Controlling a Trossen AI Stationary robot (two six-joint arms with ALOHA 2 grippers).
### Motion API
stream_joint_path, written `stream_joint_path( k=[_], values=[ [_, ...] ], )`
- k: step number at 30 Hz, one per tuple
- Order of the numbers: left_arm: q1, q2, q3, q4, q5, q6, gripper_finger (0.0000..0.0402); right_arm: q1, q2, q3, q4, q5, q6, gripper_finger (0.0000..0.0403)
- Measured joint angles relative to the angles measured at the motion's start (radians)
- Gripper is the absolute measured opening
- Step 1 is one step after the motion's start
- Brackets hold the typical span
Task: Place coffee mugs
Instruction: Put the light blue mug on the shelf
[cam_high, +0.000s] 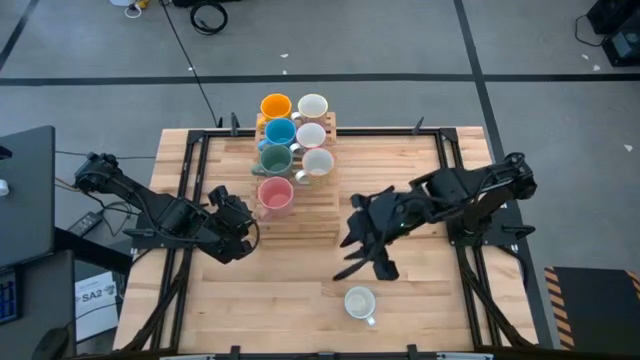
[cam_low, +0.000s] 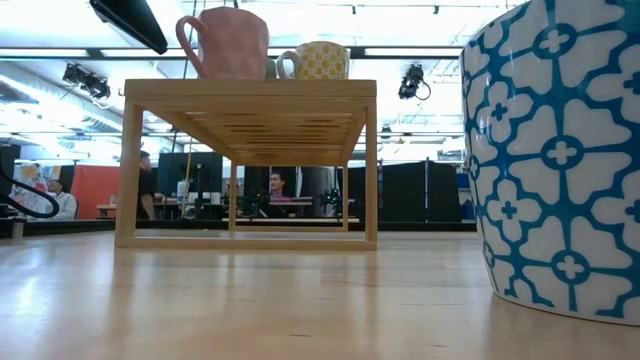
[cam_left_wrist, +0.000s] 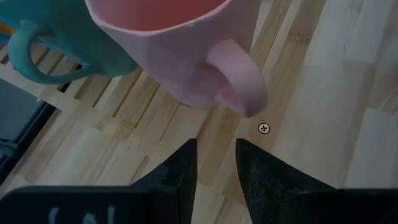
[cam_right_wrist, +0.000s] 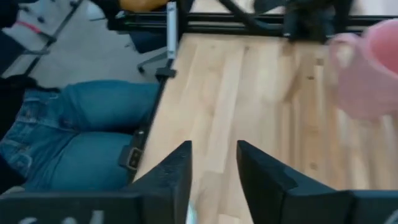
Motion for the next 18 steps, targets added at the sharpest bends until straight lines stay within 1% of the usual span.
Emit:
stream_joint_path(
  k=[6, 9, 12, 15, 18],
  values=[
    [0.000, 0.000, 0.000, 0.001, 0.000, -0.001, 0.0117, 0.013, 0.053, 0.000, -0.001, -0.044, 0.000, 0.0185],
    [0.000, 0.000, 0.000, 0.002, 0.000, -0.001, 0.0117, 0.017, 0.084, 0.000, -0.002, -0.070, -0.002, 0.0204],
    [0.000, 0.000, 0.000, 0.002, 0.000, -0.001, 0.0117, 0.020, 0.120, 0.000, -0.013, -0.095, -0.043, 0.0213],
    [0.000, 0.000, 0.000, 0.002, 0.000, -0.001, 0.0117, 0.022, 0.155, 0.000, -0.041, -0.136, -0.128, 0.0214],
    [0.000, 0.000, 0.000, 0.002, 0.000, -0.001, 0.0117, 0.026, 0.185, 0.000, -0.062, -0.148, -0.173, 0.0213]
  ],
)
